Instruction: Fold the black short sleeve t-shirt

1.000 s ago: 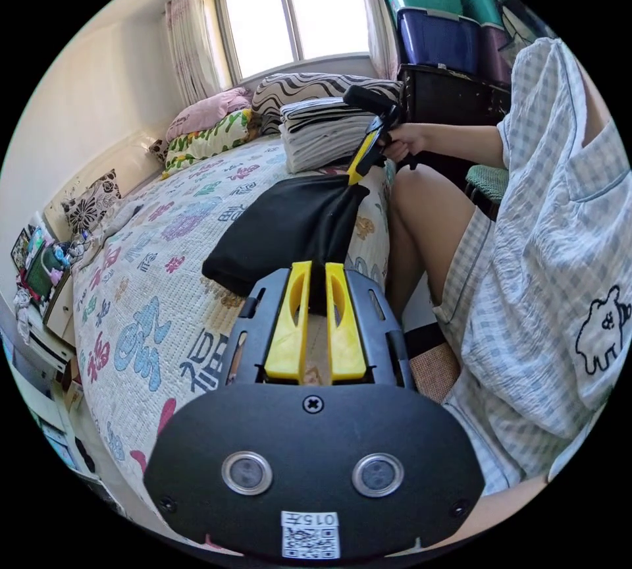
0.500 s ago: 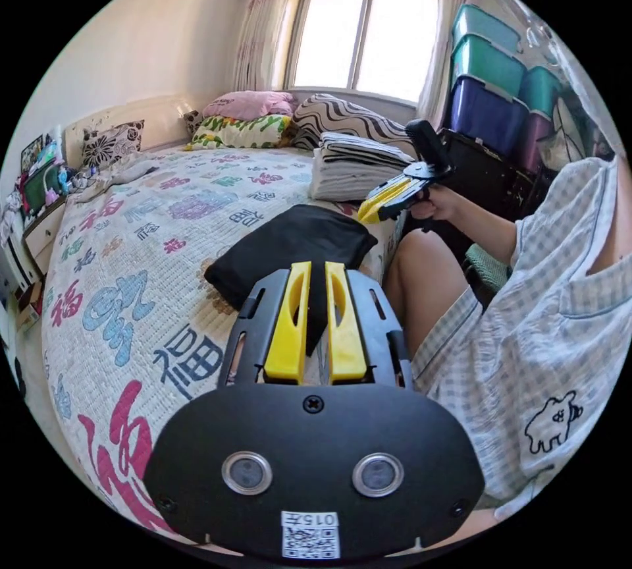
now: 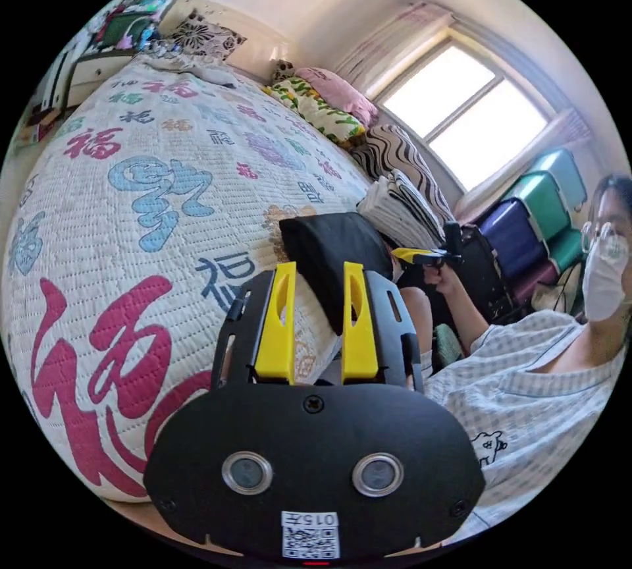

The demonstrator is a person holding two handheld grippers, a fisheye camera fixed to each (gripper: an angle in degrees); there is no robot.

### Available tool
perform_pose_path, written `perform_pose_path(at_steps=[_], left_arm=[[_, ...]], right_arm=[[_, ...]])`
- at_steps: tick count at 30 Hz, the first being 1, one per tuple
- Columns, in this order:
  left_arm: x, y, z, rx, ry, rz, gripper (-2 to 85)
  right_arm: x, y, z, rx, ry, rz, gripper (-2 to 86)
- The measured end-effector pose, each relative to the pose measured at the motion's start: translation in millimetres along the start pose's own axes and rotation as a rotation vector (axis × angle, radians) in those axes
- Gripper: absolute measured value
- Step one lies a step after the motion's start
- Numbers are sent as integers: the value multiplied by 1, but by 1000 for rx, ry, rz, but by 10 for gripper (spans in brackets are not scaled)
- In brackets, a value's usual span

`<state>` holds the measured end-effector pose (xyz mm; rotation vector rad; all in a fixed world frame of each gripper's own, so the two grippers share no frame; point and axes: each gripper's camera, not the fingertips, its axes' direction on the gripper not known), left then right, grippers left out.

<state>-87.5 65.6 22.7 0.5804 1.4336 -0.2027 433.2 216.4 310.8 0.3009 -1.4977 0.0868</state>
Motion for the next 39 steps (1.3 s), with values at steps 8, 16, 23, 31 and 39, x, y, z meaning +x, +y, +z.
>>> perform_pose_path(at_steps=[8, 16, 23, 31, 39], left_arm=[[-53, -45, 58, -161, 198, -120, 160], [-76, -75, 82, -219, 199, -112, 129], [-94, -106, 78, -245, 307, -72, 64], [-65, -194, 79, -29, 438, 38, 53], [-75, -271, 155, 197, 493, -76, 50]], right_arm=[[29, -49, 17, -73, -187, 88, 160], [31, -71, 18, -62, -235, 97, 104], [3, -89, 0, -31, -215, 35, 52], [-54, -193, -104, -1, 36, -156, 50], [-44, -337, -131, -118, 328, -112, 50]])
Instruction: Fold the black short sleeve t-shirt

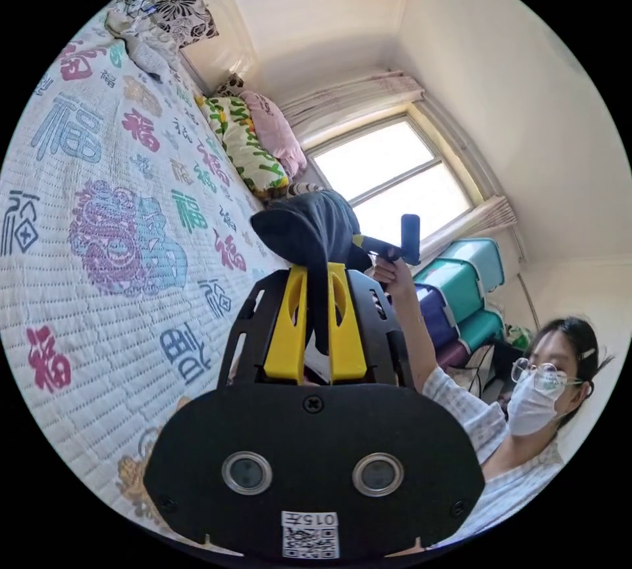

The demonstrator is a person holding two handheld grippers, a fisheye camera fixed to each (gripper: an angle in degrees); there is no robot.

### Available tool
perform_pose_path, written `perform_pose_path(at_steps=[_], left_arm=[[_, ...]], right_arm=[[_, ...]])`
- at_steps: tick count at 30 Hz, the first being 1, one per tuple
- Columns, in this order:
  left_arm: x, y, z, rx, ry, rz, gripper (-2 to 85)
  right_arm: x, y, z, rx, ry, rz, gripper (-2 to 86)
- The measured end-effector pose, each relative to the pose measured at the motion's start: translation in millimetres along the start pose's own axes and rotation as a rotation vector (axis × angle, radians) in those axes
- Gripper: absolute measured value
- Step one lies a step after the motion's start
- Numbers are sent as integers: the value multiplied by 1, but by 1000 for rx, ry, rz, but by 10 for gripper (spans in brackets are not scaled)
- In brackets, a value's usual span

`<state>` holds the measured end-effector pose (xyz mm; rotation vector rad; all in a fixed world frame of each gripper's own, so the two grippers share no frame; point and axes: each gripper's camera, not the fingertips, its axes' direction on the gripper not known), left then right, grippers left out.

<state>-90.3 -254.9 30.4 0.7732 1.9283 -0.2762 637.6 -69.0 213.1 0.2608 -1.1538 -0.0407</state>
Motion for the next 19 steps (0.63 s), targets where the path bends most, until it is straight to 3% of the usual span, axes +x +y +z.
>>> perform_pose_path(at_steps=[7, 10, 15, 19], left_arm=[[-89, 14, 92, -25, -102, -207, 49], [-108, 28, 119, -84, -230, -213, 51], [-84, 28, 103, -119, -330, -102, 87], [-38, 39, 78, -94, -236, 46, 90]], right_arm=[[68, -35, 87, -160, 141, 297, 51], [76, -30, 114, -227, 200, 381, 57], [38, -9, 52, 12, 186, 343, 64], [-14, 51, -8, 193, 117, 196, 83]])
